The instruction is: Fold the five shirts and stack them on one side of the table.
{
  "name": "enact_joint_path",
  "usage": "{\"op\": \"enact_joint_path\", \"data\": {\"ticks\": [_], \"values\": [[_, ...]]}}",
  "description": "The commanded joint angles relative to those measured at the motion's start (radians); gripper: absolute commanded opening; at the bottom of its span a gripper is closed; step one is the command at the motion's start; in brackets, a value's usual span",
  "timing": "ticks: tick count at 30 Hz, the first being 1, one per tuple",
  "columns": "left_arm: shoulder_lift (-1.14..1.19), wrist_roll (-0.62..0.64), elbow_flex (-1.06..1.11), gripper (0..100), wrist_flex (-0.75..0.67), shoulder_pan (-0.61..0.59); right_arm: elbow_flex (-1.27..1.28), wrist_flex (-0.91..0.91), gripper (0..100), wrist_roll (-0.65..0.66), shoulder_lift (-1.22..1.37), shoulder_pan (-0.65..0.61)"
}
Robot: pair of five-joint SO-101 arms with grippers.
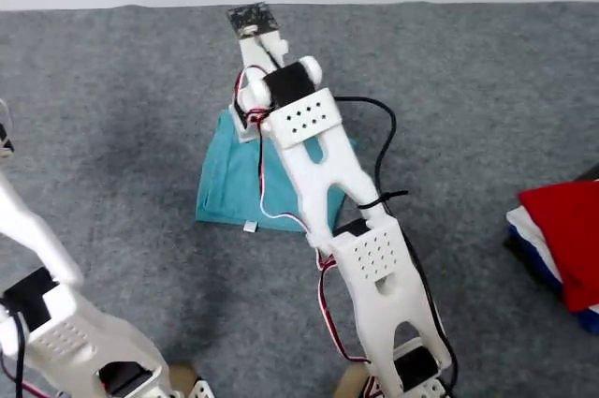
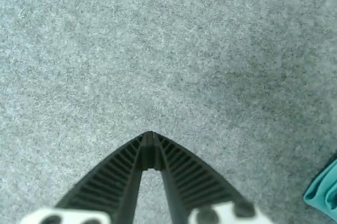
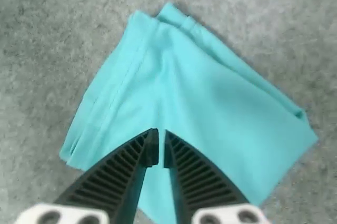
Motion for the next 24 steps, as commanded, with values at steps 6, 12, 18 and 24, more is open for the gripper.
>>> {"op": "enact_joint_path", "data": {"ticks": [6,12,18,24], "values": [[-0.061,-0.003,-0.010,0,0.011,-0.002,-0.028,0.048,0.8,-0.012,-0.205,0.053],[-0.061,0.018,-0.008,0,0.021,-0.003,0.293,0.048,0.8,-0.018,-0.440,0.061],[-0.061,0.026,-0.008,0,0.023,-0.005,0.726,0.044,0.8,-0.167,-0.668,0.108],[-0.061,0.026,-0.007,0,0.023,-0.002,0.984,0.028,1.0,-0.305,-0.710,0.116]]}}
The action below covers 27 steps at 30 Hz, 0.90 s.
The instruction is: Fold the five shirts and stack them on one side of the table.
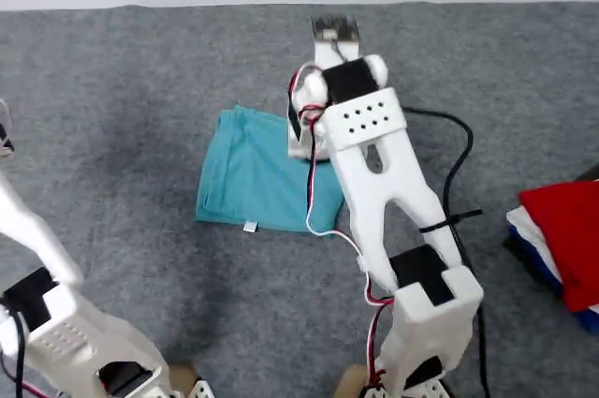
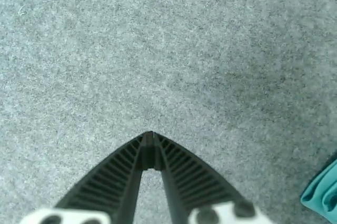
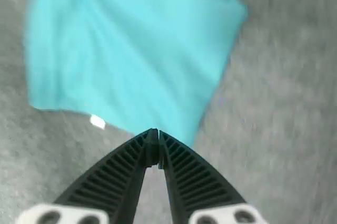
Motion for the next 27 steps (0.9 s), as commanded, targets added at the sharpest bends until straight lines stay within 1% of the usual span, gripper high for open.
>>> {"op": "enact_joint_path", "data": {"ticks": [1,3,7,9,10,19,27], "values": [[-0.061,0.008,-0.002,0,0.023,0.002,0.103,0.013,1.7,-0.071,-0.058,0.012],[-0.061,0.008,0.019,0,0.020,0.005,0.147,-0.013,7.6,-0.081,-0.024,0.012],[-0.061,0.008,0.071,0,0.017,0.012,0.160,-0.064,27.1,-0.083,0.059,0.010],[-0.061,0.008,0.091,0,0.017,0.011,0.160,-0.093,33.4,-0.083,0.093,0.007],[-0.061,0.008,0.096,0,0.017,0.009,0.160,-0.108,34.8,-0.083,0.110,0.005],[-0.061,0.008,0.093,0,0.015,0.012,0.160,-0.232,35.1,-0.083,0.237,0.004],[-0.061,0.008,0.097,0,0.000,0.014,0.160,-0.317,35.1,-0.083,0.306,-0.045]]}}
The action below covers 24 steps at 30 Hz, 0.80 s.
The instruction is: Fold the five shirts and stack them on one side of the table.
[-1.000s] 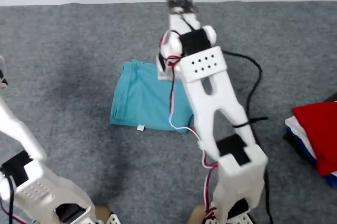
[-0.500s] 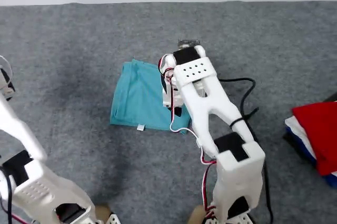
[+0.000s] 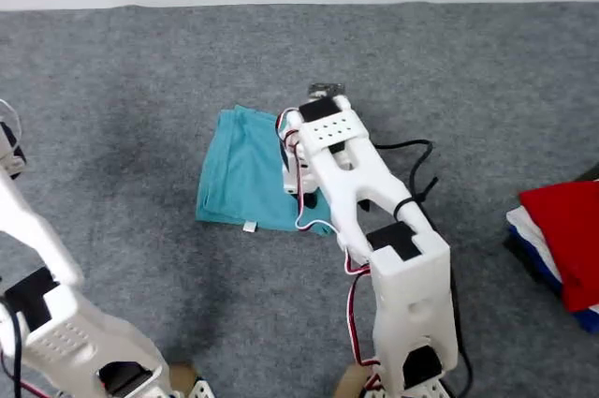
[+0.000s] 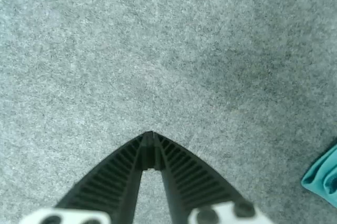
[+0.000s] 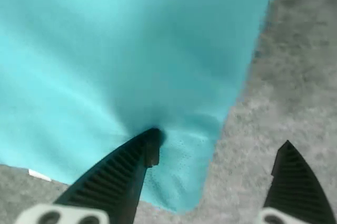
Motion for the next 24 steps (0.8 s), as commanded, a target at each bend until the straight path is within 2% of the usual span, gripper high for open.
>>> {"op": "enact_joint_path", "data": {"ticks": [1,8,10,15,17,19,24], "values": [[-0.058,0.008,-0.004,0,-0.005,0.008,-0.005,-0.042,35.1,-0.012,0.013,-0.027],[-0.058,0.008,-0.004,0,-0.006,0.008,-0.005,-0.076,33.6,-0.012,0.076,-0.035],[-0.058,0.008,-0.004,0,-0.005,0.008,-0.006,-0.076,27.1,-0.012,0.079,-0.033],[-0.058,0.008,-0.004,0,-0.005,0.008,-0.005,-0.064,0.6,-0.005,0.079,-0.008],[-0.058,0.008,-0.005,0,-0.005,0.008,-0.005,-0.042,3.2,-0.003,0.079,0.015],[-0.058,0.008,-0.005,0,-0.002,0.008,-0.005,-0.025,1.2,0.005,0.077,0.045],[-0.060,0.008,-0.010,0,0.002,0.006,-0.017,-0.005,0.9,0.149,0.076,0.159]]}}
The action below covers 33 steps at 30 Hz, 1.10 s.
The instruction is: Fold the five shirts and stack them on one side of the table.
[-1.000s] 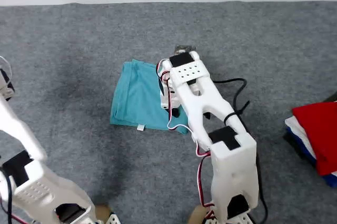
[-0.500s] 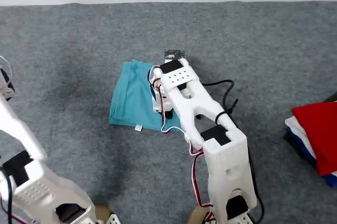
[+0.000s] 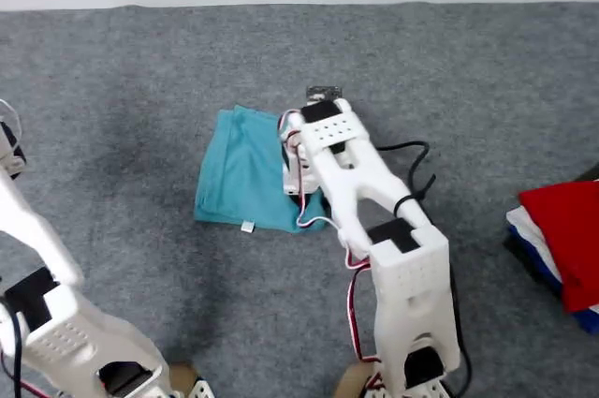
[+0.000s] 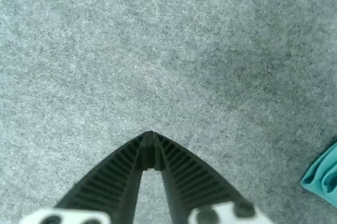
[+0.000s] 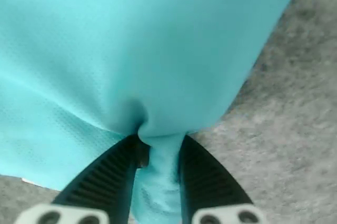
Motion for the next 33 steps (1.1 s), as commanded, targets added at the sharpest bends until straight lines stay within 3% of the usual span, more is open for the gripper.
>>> {"op": "enact_joint_path", "data": {"ticks": [1,11,19,28,33], "values": [[-0.060,0.008,-0.012,0,0.002,0.006,-0.018,0.016,0.9,0.118,0.010,0.111],[-0.207,0.002,0.054,0,-0.005,0.015,-0.275,-0.031,0.9,0.784,0.035,0.338],[-0.308,0.000,0.154,0,-0.005,0.025,-0.359,-0.206,0.9,1.260,0.134,0.389],[-0.436,-0.002,0.288,0,-0.005,0.025,-0.473,-0.470,0.9,1.634,0.229,0.349],[-0.511,-0.002,0.361,0,-0.005,0.025,-0.485,-0.501,0.9,1.671,0.260,0.305]]}}
